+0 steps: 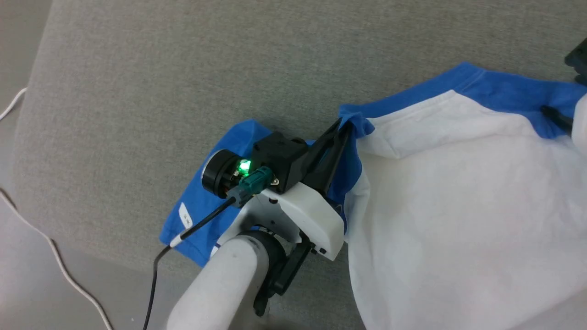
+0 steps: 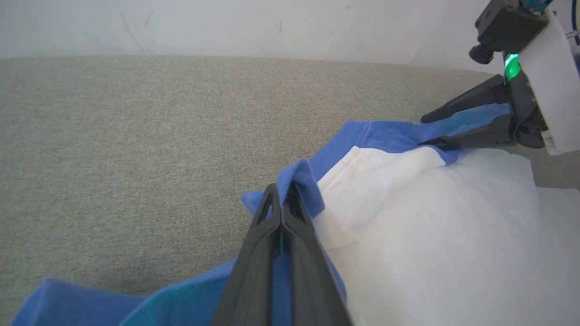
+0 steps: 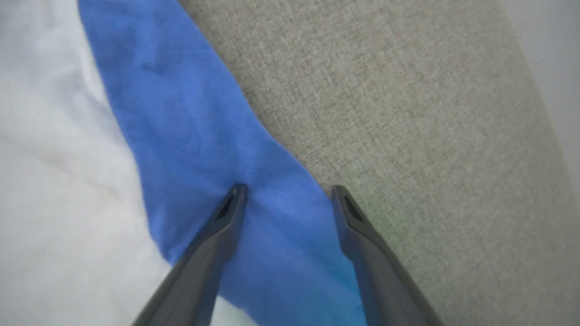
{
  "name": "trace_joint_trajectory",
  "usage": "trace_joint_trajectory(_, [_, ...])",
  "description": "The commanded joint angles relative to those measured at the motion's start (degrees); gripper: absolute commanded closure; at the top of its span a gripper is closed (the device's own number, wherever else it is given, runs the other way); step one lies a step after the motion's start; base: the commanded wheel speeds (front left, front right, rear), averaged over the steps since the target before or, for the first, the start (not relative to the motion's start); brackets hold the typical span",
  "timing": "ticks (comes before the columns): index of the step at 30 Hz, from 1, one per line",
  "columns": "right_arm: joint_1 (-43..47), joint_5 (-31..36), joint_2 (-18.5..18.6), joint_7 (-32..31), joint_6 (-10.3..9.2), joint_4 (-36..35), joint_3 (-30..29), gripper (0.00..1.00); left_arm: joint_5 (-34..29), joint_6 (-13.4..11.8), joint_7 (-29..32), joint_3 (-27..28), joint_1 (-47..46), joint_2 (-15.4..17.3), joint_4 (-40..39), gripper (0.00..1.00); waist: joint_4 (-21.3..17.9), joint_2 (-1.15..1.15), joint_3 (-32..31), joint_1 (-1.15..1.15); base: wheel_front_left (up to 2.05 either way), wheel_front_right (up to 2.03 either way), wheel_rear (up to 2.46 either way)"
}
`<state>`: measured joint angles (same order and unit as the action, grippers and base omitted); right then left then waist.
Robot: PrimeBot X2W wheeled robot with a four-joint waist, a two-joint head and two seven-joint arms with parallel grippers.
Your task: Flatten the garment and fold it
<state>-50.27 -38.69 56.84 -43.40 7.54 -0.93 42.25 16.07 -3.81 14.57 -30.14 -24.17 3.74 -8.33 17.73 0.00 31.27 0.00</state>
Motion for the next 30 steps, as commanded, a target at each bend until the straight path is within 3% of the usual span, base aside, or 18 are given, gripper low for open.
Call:
trace_joint_trajectory(1, [0.6, -1.2, 0.5, -0.6, -0.05, 1.4, 2.9, 0.00, 0.3, -0.5, -0.5, -0.4, -1.1, -0.3, 0.3, 1.00, 1.2, 0.00, 0.9, 0.00, 0.00, 0.00, 0.00])
trace_joint_trajectory(2, [0.1, -2.0, 1.1, -0.9, -0.05, 1.6, 4.3, 0.51, 0.5, -0.5, -0.6, -0.5, -1.2, -0.3, 0.4, 1.00, 1.3, 0.00, 0.9, 0.00, 0.00, 0.00, 0.00])
trace_joint_trajectory(3, [-0.3, -2.9, 1.6, -1.3, -0.05, 1.8, 5.6, 0.85, 0.6, -0.5, -0.7, -0.5, -1.2, -0.3, 0.6, 1.00, 1.4, 0.00, 0.9, 0.00, 0.00, 0.00, 0.00])
trace_joint_trajectory(4, [-0.8, -3.6, 2.1, -1.4, -0.05, 1.8, 6.7, 1.00, 0.8, -0.6, -0.8, -0.4, -1.3, -0.3, 0.9, 1.00, 1.3, 0.00, 0.7, 0.00, 0.00, 0.00, 0.00])
trace_joint_trajectory(8, [-2.9, -4.9, 2.0, 2.4, -0.05, 2.7, 9.0, 1.00, 1.2, -0.7, -1.5, 0.5, -1.3, 0.2, 2.1, 1.00, 0.5, 0.00, -1.0, 0.00, 0.00, 0.00, 0.00])
trace_joint_trajectory(13, [-3.0, -5.8, -1.7, 14.2, -0.05, 6.9, 6.7, 1.00, 1.5, -1.2, -4.1, 3.0, -1.0, 1.8, 3.4, 1.00, -2.3, 0.00, -5.5, 0.00, 0.00, 0.00, 0.00])
trace_joint_trajectory(18, [0.1, -6.9, -6.7, 27.5, -0.05, 11.6, -1.5, 1.00, 1.3, -1.4, -5.8, 5.0, -0.9, 4.1, 2.9, 1.00, -5.8, 0.00, -11.5, 0.00, 0.00, 0.00, 0.00])
trace_joint_trajectory(22, [4.0, -5.8, -10.2, 34.8, -0.05, 12.7, -9.2, 1.00, 1.2, -1.6, -6.6, 6.9, -1.2, 6.2, 0.9, 1.00, -8.4, 0.00, -16.2, 0.00, 0.00, 0.00, 0.00])
trace_joint_trajectory(26, [7.4, -3.2, -14.2, 38.1, -0.05, 11.5, -16.6, 1.00, 1.4, -1.9, -6.9, 9.2, -2.5, 7.8, -1.1, 1.00, -11.0, 0.00, -20.1, 0.00, 0.00, 0.00, 0.00])
trace_joint_trajectory(30, [9.0, 0.3, -19.0, 37.4, -0.05, 9.0, -22.3, 1.00, 1.4, -1.6, -5.7, 10.7, -5.8, 9.2, -1.4, 1.00, -13.2, 0.00, -23.5, 0.00, 0.00, 0.00, 0.00])
